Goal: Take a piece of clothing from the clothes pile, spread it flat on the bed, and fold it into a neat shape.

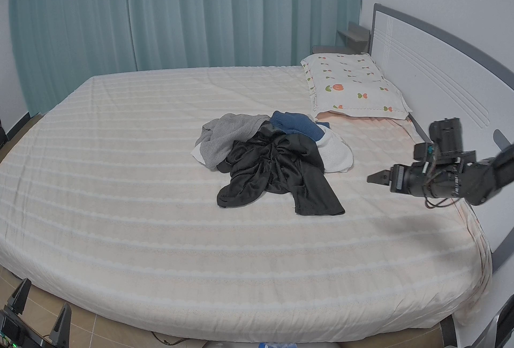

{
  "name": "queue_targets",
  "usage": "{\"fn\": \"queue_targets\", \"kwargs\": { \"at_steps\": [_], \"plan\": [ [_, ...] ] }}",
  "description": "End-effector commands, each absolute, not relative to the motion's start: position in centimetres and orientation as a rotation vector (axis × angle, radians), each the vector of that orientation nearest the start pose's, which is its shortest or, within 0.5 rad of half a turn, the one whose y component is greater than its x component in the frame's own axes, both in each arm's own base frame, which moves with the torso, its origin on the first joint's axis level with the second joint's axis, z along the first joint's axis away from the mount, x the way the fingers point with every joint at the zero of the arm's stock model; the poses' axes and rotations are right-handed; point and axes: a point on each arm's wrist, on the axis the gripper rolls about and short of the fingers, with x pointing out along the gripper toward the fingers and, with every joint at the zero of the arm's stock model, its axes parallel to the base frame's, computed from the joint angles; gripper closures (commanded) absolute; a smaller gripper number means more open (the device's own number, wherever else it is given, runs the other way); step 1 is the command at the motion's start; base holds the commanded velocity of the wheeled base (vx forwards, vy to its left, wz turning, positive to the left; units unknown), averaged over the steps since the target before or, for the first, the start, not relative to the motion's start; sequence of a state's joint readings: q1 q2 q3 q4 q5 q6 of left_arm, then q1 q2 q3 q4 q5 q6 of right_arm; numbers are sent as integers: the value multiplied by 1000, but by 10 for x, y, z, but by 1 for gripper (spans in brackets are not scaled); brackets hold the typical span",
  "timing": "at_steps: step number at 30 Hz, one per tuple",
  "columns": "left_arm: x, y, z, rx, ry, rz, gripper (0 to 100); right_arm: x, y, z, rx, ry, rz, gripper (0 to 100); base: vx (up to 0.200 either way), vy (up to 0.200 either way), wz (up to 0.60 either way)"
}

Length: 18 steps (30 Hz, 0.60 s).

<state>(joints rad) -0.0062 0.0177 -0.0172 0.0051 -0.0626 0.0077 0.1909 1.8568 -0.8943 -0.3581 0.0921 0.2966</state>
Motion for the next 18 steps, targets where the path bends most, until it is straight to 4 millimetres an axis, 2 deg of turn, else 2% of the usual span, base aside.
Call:
{"fn": "queue_targets", "kwargs": {
  "at_steps": [1, 3, 6, 12, 18],
  "plan": [
    [-23, -1, 75, 8, 4, -68, 0, 431, 121, 24, 289, 720, 107, 0, 0, 0, 0],
    [-23, -1, 75, 8, 4, -69, 0, 445, 134, 8, 274, 714, 97, 0, 0, 0, 0],
    [-23, -1, 75, 7, 6, -69, 0, 453, 143, -5, 265, 716, 94, 0, 0, 0, 0],
    [-23, -1, 75, 7, 6, -69, 0, 458, 155, -16, 280, 736, 98, 0, 0, 0, 0],
    [-23, -1, 75, 7, 6, -69, 0, 461, 155, -17, 282, 732, 97, 0, 0, 0, 0]
  ]
}}
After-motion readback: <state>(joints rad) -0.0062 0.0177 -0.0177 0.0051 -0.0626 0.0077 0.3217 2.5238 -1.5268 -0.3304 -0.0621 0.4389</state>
